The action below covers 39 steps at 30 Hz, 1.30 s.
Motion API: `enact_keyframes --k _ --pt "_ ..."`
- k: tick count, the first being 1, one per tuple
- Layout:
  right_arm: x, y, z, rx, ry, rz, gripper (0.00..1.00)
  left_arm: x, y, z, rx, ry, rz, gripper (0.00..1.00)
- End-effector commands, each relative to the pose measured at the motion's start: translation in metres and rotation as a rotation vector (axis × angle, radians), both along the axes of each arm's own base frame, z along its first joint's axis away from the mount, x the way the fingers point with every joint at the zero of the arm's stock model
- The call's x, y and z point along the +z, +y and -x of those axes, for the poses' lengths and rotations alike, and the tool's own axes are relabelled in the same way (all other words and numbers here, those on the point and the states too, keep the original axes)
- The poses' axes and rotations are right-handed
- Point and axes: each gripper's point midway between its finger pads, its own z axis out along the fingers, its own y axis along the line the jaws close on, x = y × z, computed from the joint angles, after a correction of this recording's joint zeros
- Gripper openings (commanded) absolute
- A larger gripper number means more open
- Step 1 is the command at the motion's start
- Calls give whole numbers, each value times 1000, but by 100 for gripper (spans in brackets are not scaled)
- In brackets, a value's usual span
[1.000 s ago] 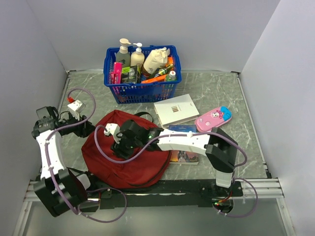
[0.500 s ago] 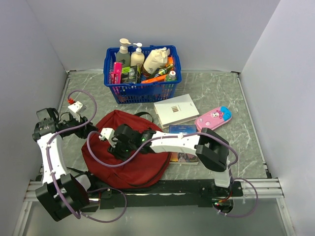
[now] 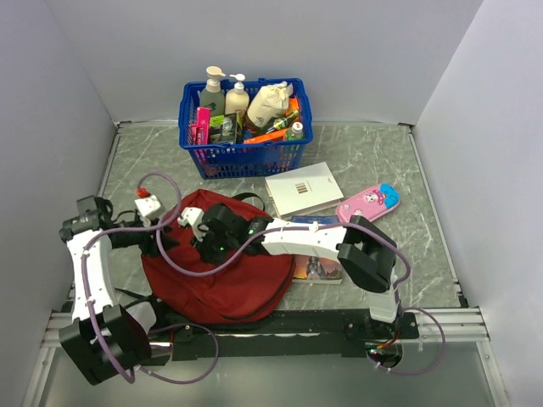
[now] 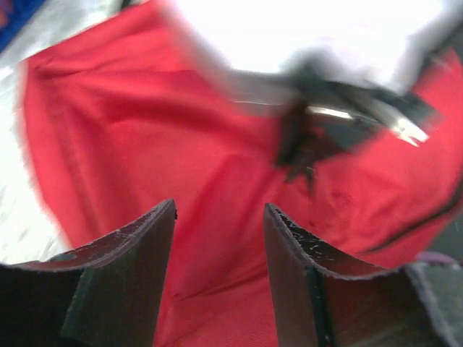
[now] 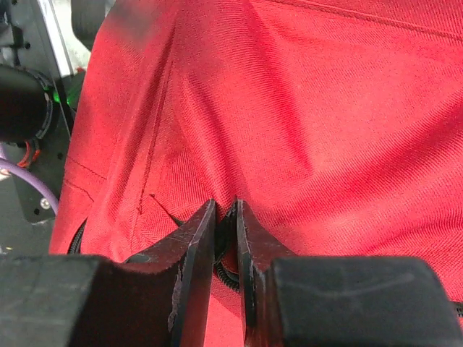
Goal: Pack the student bag
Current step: Zip the student bag at the center of the board.
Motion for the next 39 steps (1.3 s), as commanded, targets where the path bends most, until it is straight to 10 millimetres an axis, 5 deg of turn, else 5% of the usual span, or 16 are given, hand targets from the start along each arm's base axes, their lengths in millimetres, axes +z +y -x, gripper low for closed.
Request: enact_keyframes --k 1,10,15,23,27,39 --pt "53 7 -9 -24 37 -155 24 1 -31 32 -244 -92 -63 58" --pt "67 0 -9 -18 97 -227 29 20 -79 46 -404 -143 -21 61" --pt "68 1 -12 -26 110 -239 44 16 -81 49 -383 -156 -68 61" --pt "62 -11 -18 -55 137 -250 28 23 -76 39 -357 -205 -116 61" --pt "62 -14 -15 -48 133 -267 53 26 -75 36 -342 -211 -123 60" --pt "78 -18 -7 -57 135 -340 63 36 -79 32 -270 -211 -65 59"
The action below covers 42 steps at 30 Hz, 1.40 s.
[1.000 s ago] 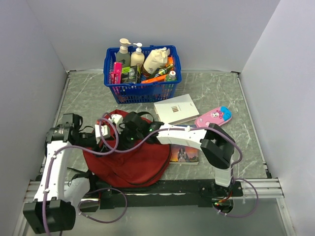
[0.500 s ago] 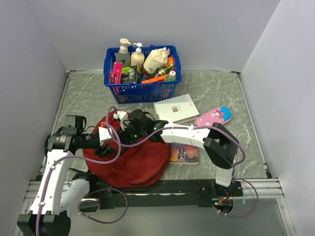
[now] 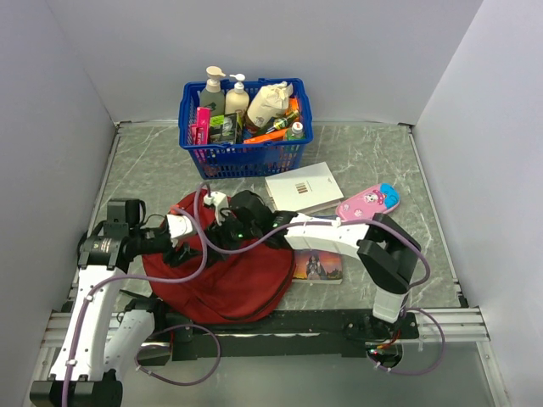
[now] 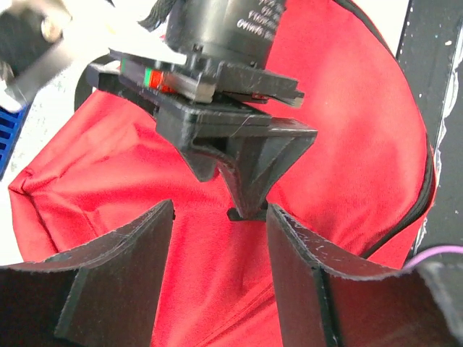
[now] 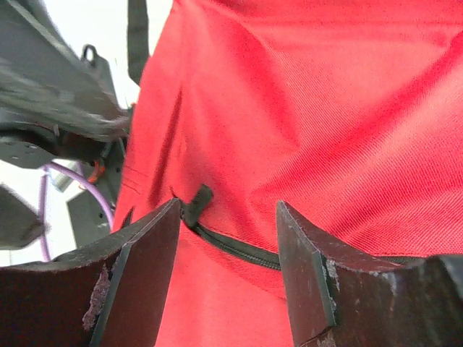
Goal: Pack the student bag
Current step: Zip the student bag at the center of the board.
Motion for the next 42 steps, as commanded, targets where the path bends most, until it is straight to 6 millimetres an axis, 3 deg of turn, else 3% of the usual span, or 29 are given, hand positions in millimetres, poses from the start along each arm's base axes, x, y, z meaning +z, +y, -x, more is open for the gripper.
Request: enact_keyframes --k 1,6,19,32,39,42 --pt "57 7 3 -1 -73 -164 63 9 -4 -3 22 1 41 59" --pt "54 8 7 18 -66 -155 61 19 -7 -1 44 1 89 56" --pt "21 21 16 46 -50 -80 54 34 -10 -5 68 -34 129 58" --pt "20 30 15 53 -38 -88 48 34 -11 -2 63 -35 137 58" --pt "14 31 15 50 -28 -75 35 36 -11 0 59 -43 136 58" --pt "17 32 14 46 -31 -83 18 34 -11 3 38 -52 128 58"
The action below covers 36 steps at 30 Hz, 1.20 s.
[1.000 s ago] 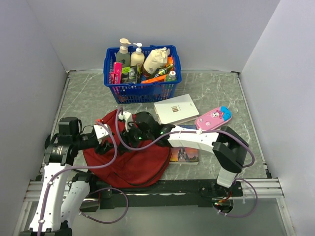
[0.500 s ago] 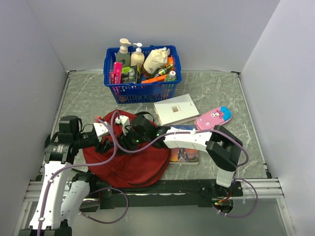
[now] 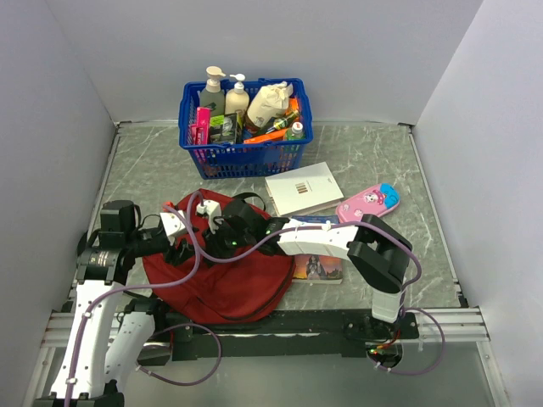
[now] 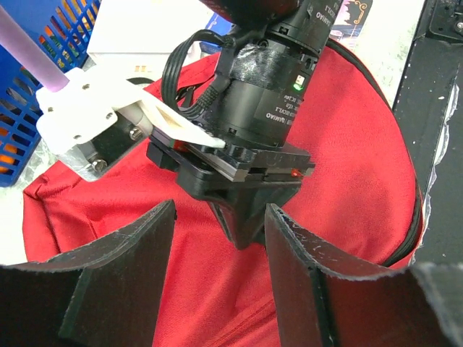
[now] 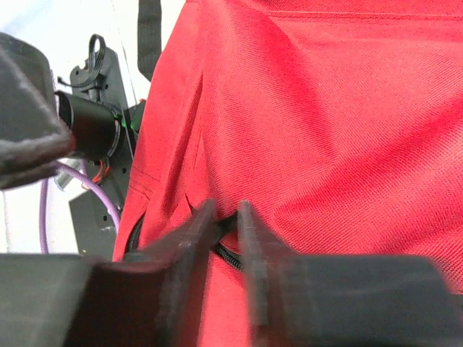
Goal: Pack the student bag
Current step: Zip the student bag at the center of the board.
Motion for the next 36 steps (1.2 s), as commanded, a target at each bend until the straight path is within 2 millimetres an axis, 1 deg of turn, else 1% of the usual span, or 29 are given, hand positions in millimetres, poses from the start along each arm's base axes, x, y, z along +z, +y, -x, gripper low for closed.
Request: enact_keyframes --k 1,2,3,4,6,10,11,13,14,17,18,19,20,22,24,26,28,31,32,34,35,36 --pt "31 17 -5 7 -36 -83 13 11 -5 6 -56 -54 13 59" --pt "33 17 -5 7 -37 -86 5 6 -5 11 -83 -61 -6 59" --pt "35 18 -5 9 -39 -89 1 4 -5 13 -93 -67 -16 59" --pt "37 18 -6 3 -42 -89 0 0 -4 15 -100 -62 -22 60" --pt "44 17 -11 -8 -58 -94 0 -9 -4 21 -135 -59 -47 60" --pt "58 15 -19 -25 -51 -125 0 -17 -2 24 -164 -64 -76 60" --pt "61 15 -20 -28 -50 -132 0 -23 -1 26 -176 -59 -90 60" --pt "62 14 -25 -44 -47 -134 0 -30 0 29 -204 -75 -113 60" --pt "62 13 -28 -56 -41 -136 0 -37 1 31 -216 -68 -127 60" --pt "65 6 -38 -100 -17 -156 0 -49 5 32 -219 -57 -160 60" --pt "71 4 -41 -110 -13 -175 0 -52 6 35 -226 -46 -163 60" --pt "73 -1 -50 -132 -9 -192 0 -54 5 36 -250 -62 -166 60" --pt "77 -2 -50 -130 12 -210 0 -55 4 38 -258 -58 -164 61" --pt "87 -5 -55 -135 16 -238 0 -59 4 36 -266 -56 -160 62" --pt "92 -4 -54 -125 20 -251 0 -65 4 34 -275 -50 -165 62" --pt "97 -2 -53 -119 26 -264 0 -75 5 31 -292 -39 -189 62" --pt "98 -3 -52 -118 27 -271 0 -83 5 26 -299 -29 -201 62" --pt "97 -5 -51 -121 35 -275 0 -91 5 19 -274 -3 -203 61" --pt "101 -5 -50 -117 31 -285 0 -91 5 13 -268 -19 -204 61" --pt "98 -6 -49 -118 35 -281 0 -96 5 10 -251 1 -201 60" --pt "99 -7 -49 -118 31 -280 0 -96 5 3 -238 -18 -202 59" --pt "99 -7 -48 -116 29 -279 0 -98 7 -2 -204 -2 -205 58"
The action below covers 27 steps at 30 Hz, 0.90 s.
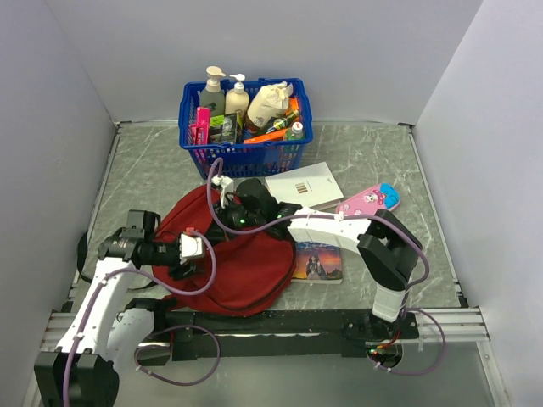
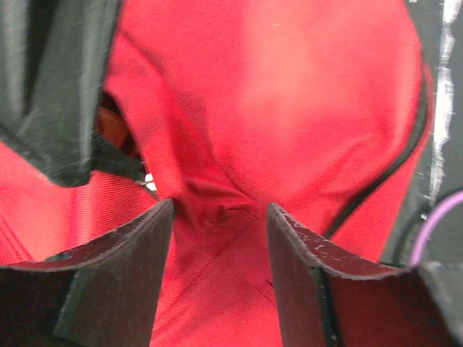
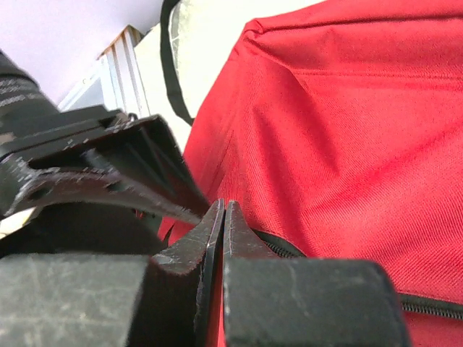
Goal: Pack the student bag
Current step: Zip the student bag at the center of the board.
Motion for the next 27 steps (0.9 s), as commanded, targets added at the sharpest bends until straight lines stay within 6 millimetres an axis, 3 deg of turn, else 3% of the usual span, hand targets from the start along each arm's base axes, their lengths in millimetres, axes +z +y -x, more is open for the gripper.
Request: enact_keyframes --k 1,4,10,16,22,27 --pt "52 -1 -1 1 -77 -120 0 -1 1 -26 64 -56 3 57" --pt "49 -3 0 2 -79 -112 0 2 4 -35 92 -86 -11 55" --pt "44 -4 1 2 -76 -106 0 21 4 -33 112 -105 1 54" --pt "47 -3 2 11 -78 -113 0 6 3 -23 89 -59 0 54" --pt "48 -5 2 5 -82 -111 0 3 -4 -23 60 -29 32 17" --pt "50 -5 3 9 -83 -115 0 -1 0 -26 76 -27 11 17"
